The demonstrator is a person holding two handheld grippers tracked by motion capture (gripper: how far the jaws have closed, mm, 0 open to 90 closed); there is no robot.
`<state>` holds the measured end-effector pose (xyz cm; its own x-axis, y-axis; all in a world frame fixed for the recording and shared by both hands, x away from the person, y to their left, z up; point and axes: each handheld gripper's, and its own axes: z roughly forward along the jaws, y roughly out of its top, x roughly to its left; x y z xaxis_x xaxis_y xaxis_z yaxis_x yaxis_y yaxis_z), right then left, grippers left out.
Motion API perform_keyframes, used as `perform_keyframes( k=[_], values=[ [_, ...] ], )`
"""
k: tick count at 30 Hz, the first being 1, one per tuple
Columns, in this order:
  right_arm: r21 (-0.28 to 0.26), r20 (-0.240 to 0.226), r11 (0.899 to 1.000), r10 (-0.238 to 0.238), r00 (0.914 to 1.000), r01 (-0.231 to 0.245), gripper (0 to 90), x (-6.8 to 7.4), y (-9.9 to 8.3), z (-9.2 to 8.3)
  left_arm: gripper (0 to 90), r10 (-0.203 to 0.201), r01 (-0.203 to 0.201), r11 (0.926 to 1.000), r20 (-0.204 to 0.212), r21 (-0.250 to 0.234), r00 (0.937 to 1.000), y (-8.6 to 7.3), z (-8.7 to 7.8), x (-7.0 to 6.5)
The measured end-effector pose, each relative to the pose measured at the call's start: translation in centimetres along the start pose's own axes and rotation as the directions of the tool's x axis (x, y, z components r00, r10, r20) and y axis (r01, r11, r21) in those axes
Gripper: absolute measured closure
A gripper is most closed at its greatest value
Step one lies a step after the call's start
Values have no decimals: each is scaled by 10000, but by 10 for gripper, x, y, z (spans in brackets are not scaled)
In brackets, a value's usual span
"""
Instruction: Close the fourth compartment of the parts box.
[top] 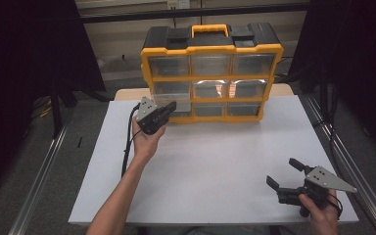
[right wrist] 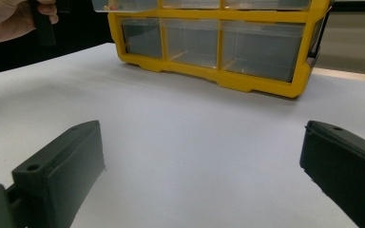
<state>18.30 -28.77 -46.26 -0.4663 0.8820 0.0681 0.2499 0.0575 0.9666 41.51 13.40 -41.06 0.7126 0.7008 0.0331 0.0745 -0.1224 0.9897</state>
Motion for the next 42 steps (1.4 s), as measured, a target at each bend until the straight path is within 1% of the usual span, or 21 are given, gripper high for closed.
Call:
perform_keyframes(
  k=[4,5,9,10,11,13,16,17,19,21,23,24,25,26,33,34,35,36,38,39,42],
  values=[
    [-2,-7,10000,-36,10000,36,5,0,0,0,900,-26,26,10000,40,14,10000,-1,2,3],
    [-13,2,10000,-58,10000,58,5,0,0,0,900,-259,259,9996,20,-63,9997,-2,3,2],
    [-45,41,10000,43,10000,-42,5,0,0,1,900,-159,158,9999,68,64,9999,-1,3,3],
    [-21,13,10000,12,10000,-12,5,0,0,1,900,-18,19,10000,-94,64,10000,-1,4,3],
    [-14,5,10000,-15,10000,15,5,0,0,1,900,-312,312,9995,-27,-110,9995,-2,6,1],
    [-13,-12,10000,-12,10000,12,5,0,0,1,900,32,-32,10000,-53,40,10000,-1,5,4],
    [-10,-9,10000,-11,10000,11,5,0,0,1,900,-124,124,9999,12,35,9999,0,6,3],
    [-20,3,10000,5,10000,-5,5,0,0,1,900,95,-94,9999,-58,113,9999,0,6,5],
    [-28,6,10000,7,10000,-7,5,0,0,1,900,114,-112,9998,-167,140,9998,1,7,5],
    [-32,-10,10000,-11,10000,11,5,0,0,1,900,-74,75,9999,-163,102,9998,2,8,4],
    [-29,13,10000,10,10000,-10,5,0,0,1,900,232,-229,9994,-95,244,9997,3,9,7],
    [-33,15,10000,6,10000,-6,5,0,0,1,900,91,-87,9998,-225,168,9997,3,10,5],
    [-31,5,10000,7,10000,-7,5,0,0,1,900,199,-193,9995,-248,244,9995,4,10,6],
    [-18,-25,10000,-7,10000,7,5,0,0,0,900,56,-53,9998,-168,189,9998,4,11,6],
    [-22,-1,10000,-2,10000,2,5,0,0,0,900,171,-163,9996,-314,250,9994,5,14,10],
    [-21,3,10000,-1,10000,1,5,0,0,0,900,32,-24,9998,-387,211,9992,5,15,9],
    [-19,-5,10000,-8,10000,8,5,0,0,0,900,239,-230,9994,-350,260,9991,6,15,11],
    [-24,-2,10000,1,10000,-1,5,0,0,0,900,69,-62,9997,-280,249,9996,6,16,11],
    [-14,-13,10000,5,10000,-5,5,0,0,0,900,60,-49,9997,-430,255,9991,7,17,11],
    [-21,-12,10000,-12,10000,12,5,0,0,0,900,203,-191,9994,-409,282,9990,8,17,13],
    [-8,-9,10000,9,10000,-9,5,0,0,0,900,112,-102,9996,-396,258,9992,9,20,14]
  ],
)
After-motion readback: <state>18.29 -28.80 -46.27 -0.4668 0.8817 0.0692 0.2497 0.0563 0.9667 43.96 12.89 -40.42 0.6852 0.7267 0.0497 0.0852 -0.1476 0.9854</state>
